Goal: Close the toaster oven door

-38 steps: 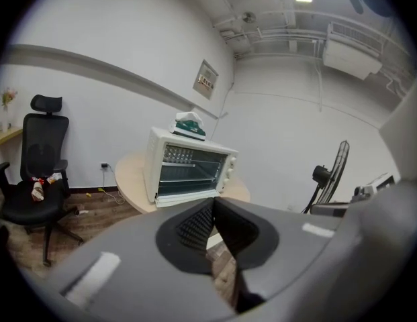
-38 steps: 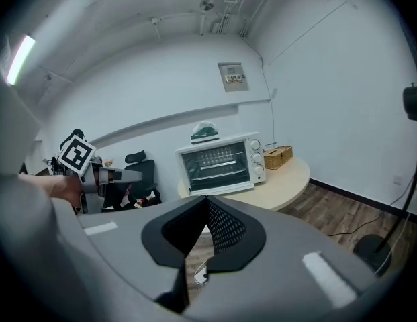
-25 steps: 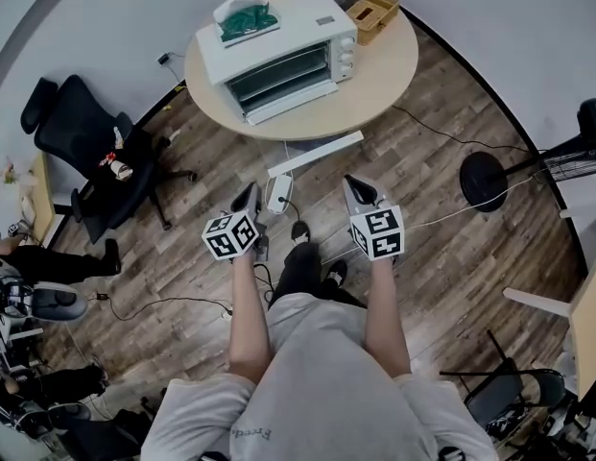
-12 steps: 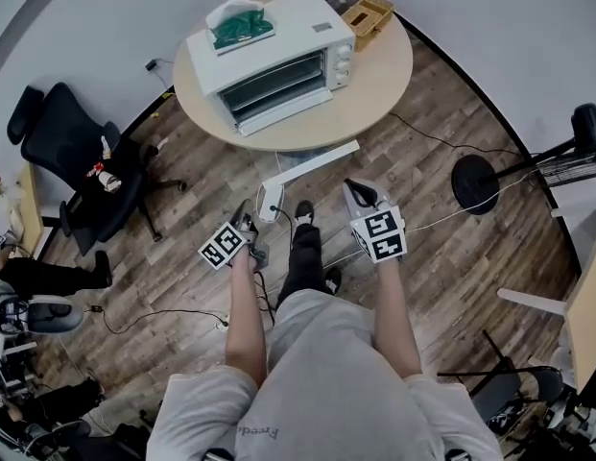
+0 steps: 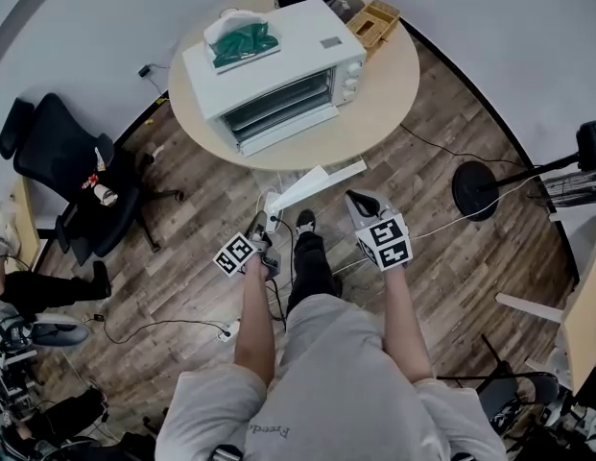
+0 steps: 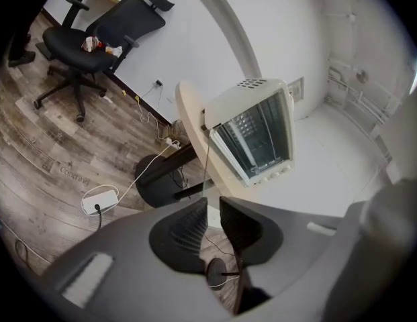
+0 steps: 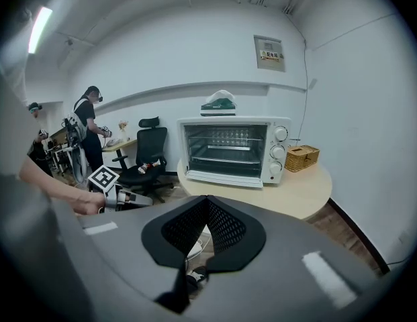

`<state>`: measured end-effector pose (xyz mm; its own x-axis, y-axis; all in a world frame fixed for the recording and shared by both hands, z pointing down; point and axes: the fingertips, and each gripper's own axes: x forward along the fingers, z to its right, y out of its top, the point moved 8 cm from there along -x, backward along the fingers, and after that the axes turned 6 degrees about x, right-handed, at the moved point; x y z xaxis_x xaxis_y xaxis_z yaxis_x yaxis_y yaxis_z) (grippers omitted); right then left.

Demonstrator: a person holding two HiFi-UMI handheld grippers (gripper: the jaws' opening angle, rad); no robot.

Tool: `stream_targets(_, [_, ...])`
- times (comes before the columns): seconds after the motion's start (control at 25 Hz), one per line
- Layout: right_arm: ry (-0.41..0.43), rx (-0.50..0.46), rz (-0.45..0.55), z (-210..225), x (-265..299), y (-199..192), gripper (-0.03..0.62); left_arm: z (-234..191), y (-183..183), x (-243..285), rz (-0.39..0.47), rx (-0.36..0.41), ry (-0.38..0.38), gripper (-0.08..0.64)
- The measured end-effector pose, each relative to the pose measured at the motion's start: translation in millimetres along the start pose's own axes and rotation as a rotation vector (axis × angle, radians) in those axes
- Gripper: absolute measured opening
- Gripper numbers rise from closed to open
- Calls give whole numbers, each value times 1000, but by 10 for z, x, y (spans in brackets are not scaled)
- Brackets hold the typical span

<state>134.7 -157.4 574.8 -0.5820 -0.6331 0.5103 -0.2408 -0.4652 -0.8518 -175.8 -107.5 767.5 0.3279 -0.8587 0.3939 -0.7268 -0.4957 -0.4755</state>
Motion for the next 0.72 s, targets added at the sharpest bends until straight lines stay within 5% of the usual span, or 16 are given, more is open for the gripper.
stream_targets(0.72, [-7, 112, -29, 380, 462, -31, 2, -124, -182, 444, -139, -116, -109, 160])
